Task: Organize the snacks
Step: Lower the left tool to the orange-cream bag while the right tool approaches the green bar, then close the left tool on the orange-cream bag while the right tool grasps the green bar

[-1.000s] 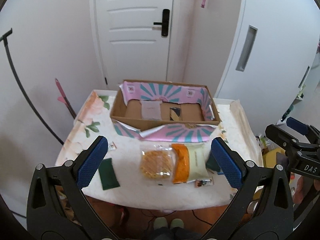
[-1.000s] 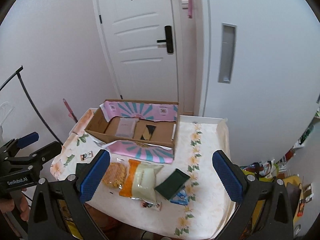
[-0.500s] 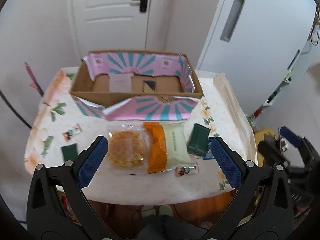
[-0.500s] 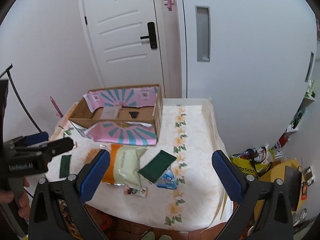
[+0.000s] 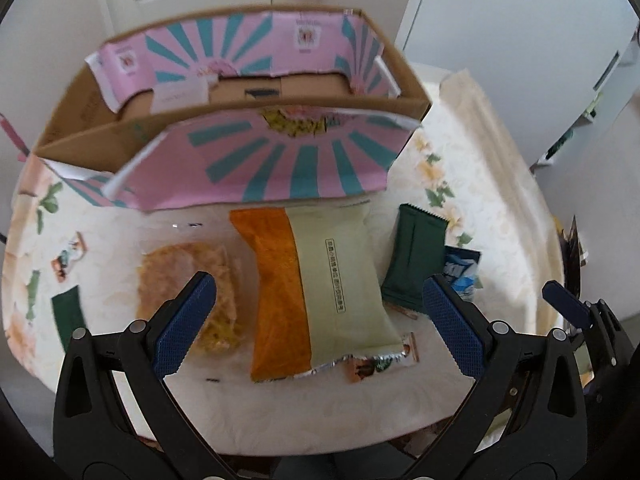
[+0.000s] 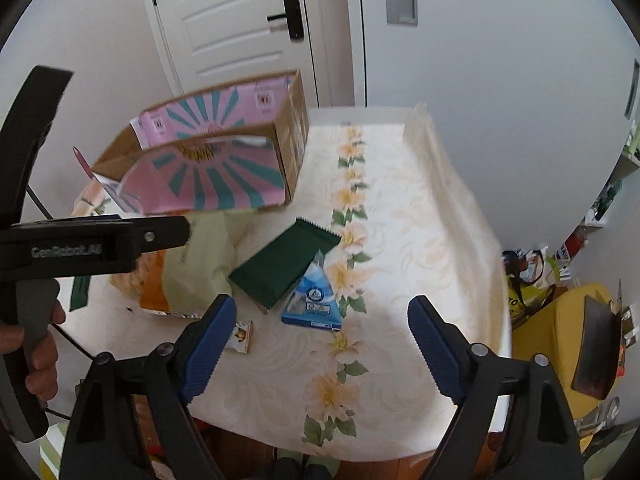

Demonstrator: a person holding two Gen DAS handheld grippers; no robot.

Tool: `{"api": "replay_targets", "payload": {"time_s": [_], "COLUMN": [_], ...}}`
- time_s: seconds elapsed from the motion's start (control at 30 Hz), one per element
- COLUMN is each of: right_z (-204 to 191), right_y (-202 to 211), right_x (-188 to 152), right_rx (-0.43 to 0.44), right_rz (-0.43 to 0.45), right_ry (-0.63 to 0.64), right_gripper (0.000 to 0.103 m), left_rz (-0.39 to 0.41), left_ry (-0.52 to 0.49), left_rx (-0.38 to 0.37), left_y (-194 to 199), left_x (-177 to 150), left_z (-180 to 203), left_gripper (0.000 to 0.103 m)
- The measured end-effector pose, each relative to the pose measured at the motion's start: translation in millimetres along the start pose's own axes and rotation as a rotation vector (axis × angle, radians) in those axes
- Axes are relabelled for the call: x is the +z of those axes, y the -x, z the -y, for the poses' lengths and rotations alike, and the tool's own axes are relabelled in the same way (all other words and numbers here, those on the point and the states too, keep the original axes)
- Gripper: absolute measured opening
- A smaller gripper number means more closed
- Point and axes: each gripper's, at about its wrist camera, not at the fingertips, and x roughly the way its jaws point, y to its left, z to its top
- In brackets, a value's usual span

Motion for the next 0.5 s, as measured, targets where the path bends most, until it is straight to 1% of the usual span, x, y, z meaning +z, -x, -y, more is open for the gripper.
{"api": "replay_targets", "payload": {"time_s": [0.17, 0.27, 0.37, 0.43, 0.5], "right_z": [-2, -2, -2, -1, 0], "right_y": [-18, -26, -31, -34, -36], "right_x": [-2, -1, 2, 4, 5], "right_rx": [0.017, 0.022, 0.023, 0.024, 0.025], "right_rz": [-0.021, -0.031, -0.036, -0.037, -0.039], "right_ry": [-0.003, -0.005, -0.002, -0.001, 0.0], "right_gripper": [0.085, 0.085, 0.085, 0.085, 0.085], "left_rz": [-0.035, -0.06, -0.086, -0.104, -0.12], "left_ry": [-0.007, -0.006, -0.004, -0.005, -0.003], "left_rx": [0.019, 0.025, 0.028, 0.031, 0.034], "left_y": [-25, -39, -49, -54, -59], "left_x": [6, 10, 12, 13, 12], "left_z": [2, 2, 2, 1, 0], "left_gripper": [0.102, 0.099, 0.093, 0.085, 0.08]}}
